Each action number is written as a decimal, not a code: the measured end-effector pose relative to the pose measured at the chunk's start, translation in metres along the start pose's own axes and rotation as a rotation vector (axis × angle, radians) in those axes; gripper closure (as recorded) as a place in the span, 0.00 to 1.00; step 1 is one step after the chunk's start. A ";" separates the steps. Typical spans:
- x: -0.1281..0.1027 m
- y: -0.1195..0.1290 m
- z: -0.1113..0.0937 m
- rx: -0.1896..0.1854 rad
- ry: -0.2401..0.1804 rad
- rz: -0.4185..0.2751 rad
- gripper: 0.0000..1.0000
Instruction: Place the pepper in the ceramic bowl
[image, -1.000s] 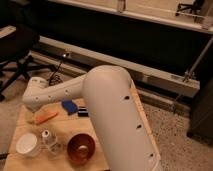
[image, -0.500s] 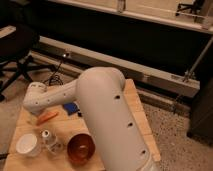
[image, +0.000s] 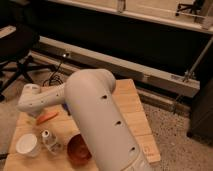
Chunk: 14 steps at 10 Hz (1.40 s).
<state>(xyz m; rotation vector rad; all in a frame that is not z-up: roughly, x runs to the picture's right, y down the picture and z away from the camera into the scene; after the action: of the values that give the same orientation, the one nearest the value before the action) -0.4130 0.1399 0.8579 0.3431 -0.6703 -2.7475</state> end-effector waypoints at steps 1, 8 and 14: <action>-0.001 0.002 0.002 0.000 -0.011 -0.001 0.52; -0.030 0.021 0.011 -0.009 -0.090 0.009 0.63; -0.024 0.035 0.007 0.004 -0.072 0.042 0.63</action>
<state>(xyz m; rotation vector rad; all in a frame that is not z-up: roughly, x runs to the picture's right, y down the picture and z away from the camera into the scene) -0.3847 0.1212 0.8845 0.2293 -0.6931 -2.7298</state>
